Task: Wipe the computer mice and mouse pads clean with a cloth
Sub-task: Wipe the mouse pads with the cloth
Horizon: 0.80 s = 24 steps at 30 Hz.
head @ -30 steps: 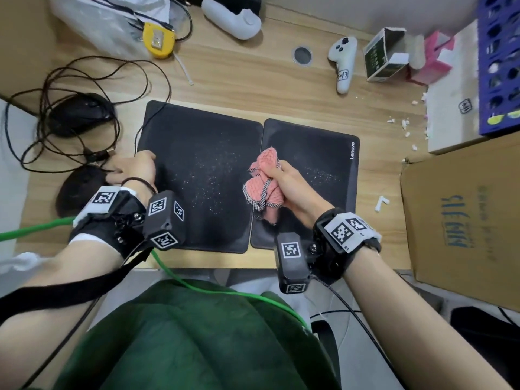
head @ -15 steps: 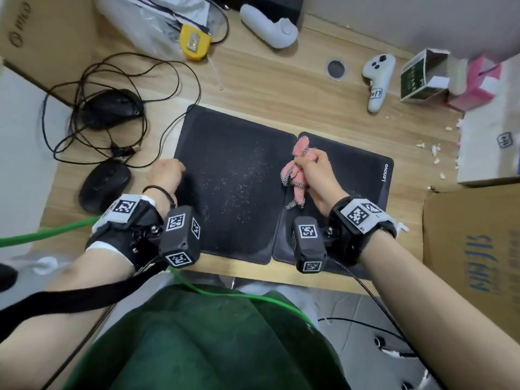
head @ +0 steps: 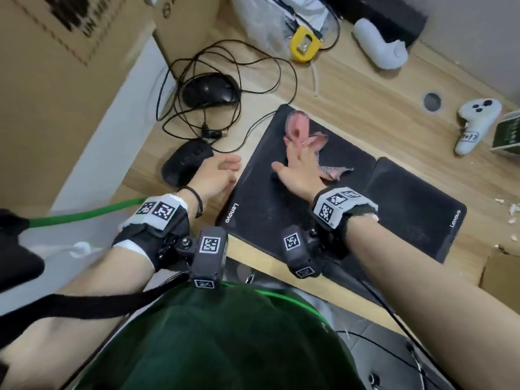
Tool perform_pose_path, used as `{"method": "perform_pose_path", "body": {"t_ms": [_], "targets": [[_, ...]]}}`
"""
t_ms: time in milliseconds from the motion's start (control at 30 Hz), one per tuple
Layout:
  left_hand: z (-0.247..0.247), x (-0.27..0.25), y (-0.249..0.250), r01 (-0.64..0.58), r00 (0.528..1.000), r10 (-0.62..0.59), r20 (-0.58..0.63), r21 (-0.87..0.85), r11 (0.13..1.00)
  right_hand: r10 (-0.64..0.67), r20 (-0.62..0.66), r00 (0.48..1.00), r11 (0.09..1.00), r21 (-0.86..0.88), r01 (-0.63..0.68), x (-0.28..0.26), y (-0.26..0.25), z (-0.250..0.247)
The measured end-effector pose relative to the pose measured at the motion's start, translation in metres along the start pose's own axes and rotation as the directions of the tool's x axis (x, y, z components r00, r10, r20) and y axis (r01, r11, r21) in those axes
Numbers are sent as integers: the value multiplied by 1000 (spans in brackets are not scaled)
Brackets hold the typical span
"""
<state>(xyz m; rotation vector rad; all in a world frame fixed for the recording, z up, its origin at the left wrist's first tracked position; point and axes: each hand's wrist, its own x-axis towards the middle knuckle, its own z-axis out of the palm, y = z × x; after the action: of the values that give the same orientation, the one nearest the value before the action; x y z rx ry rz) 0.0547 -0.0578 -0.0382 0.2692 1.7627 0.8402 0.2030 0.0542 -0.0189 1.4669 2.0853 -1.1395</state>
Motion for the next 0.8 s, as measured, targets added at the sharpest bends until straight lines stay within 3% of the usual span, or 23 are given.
{"method": "perform_pose_path", "body": {"t_ms": [133, 200, 267, 367, 467, 633, 700, 800], "targets": [[-3, 2, -1, -3, 1000, 3, 4, -13, 1000, -257, 166, 952, 959, -75, 272, -14, -15, 21], [3, 3, 4, -25, 999, 24, 36, 25, 999, -316, 250, 915, 940, -49, 338, -24, 1, 20], [10, 5, 8, -47, 998, 44, 55, 55, 997, -310, 263, 914, 945, -19, 326, -33, 25, 14], [17, 10, 12, -34, 999, 30, 39, 99, 995, -233, 121, 965, 972, 43, 229, -45, 64, 1], [16, 13, 10, -20, 1000, 17, 20, 145, 989, -23, 2, 1000, 996, 85, 22, -45, 90, -15], [12, 6, 11, -2, 998, -8, 61, 158, 987, 176, -136, 975, 983, 80, -166, -10, 68, -14], [11, 5, 12, 1, 997, -12, 74, 154, 988, 100, -103, 990, 994, -35, -105, -4, 48, -4], [7, 5, 14, 3, 997, -12, 70, 126, 992, -130, 44, 991, 982, -133, 135, -3, 19, 16]]}}
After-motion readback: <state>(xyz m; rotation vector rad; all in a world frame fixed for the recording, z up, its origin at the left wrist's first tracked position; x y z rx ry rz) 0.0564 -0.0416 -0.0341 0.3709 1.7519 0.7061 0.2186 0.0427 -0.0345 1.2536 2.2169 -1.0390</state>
